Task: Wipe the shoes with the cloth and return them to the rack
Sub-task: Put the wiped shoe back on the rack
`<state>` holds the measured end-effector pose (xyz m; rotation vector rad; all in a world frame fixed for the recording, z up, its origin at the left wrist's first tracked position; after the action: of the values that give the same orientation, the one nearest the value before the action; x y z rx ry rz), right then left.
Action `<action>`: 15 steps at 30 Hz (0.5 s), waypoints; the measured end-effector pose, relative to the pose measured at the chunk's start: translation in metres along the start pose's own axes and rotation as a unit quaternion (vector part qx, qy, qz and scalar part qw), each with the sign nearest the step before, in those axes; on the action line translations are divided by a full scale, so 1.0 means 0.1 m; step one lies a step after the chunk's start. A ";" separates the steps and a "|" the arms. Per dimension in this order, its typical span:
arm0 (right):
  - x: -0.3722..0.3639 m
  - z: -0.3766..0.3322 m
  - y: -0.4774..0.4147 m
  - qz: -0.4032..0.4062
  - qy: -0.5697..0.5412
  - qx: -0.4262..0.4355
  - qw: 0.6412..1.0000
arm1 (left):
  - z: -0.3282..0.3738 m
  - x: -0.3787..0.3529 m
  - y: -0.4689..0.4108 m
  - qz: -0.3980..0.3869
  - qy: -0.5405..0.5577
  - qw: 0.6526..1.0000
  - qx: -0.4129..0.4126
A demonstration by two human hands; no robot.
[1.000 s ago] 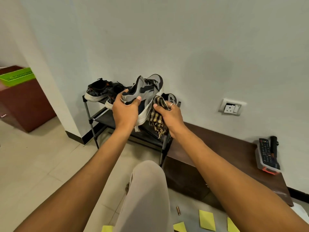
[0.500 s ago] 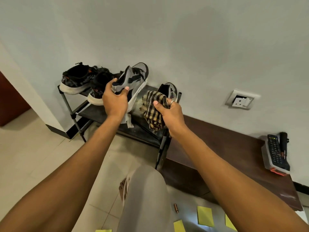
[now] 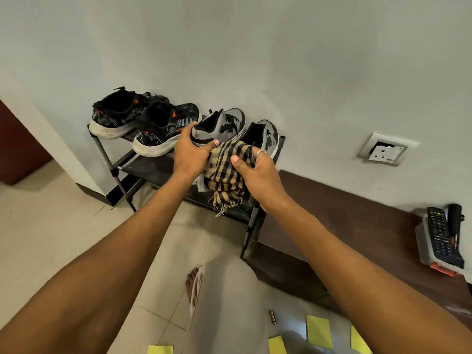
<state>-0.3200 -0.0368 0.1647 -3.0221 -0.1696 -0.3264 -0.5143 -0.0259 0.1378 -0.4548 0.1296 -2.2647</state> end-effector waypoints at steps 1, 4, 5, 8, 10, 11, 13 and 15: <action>-0.02 0.01 0.01 0.003 -0.002 -0.002 1.000 | -0.02 0.03 0.00 -0.004 0.006 1.000 0.001; -0.04 0.01 0.04 0.012 -0.004 -0.004 1.000 | -0.03 0.10 0.04 -0.011 0.008 1.000 0.000; -0.05 0.00 0.04 0.012 -0.006 -0.007 1.000 | -0.02 0.13 0.05 -0.010 0.012 1.000 -0.001; -0.06 -0.02 0.10 0.005 0.003 -0.012 1.000 | 0.07 0.38 0.07 0.060 0.027 0.996 -0.058; -0.07 0.00 0.14 -0.003 0.026 -0.016 1.000 | 0.09 0.65 0.03 0.167 -0.009 0.975 -0.148; -0.08 0.01 0.16 -0.007 0.034 -0.016 0.999 | 0.06 0.78 -0.04 0.211 -0.046 0.961 -0.173; -0.10 0.03 0.16 -0.009 0.034 -0.022 0.999 | -0.09 0.93 -0.27 0.232 -0.130 0.953 -0.144; -0.14 0.04 0.13 -0.008 0.033 -0.034 0.999 | -0.28 0.95 -0.49 0.161 -0.165 0.971 -0.060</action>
<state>-0.3313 -0.0504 0.1570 -3.0730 -0.1816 -0.4421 -0.6170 -0.0650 0.1504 -0.8074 0.1588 -1.8430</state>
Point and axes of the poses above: each hand's wrist, its own y-axis away from the middle knuckle, its own x-axis out of the back of the hand, z = x × y, the point moved 4 cm from there along -y, towards the middle knuckle, and after that the axes turned 13 degrees about z, right-handed, at the moved point
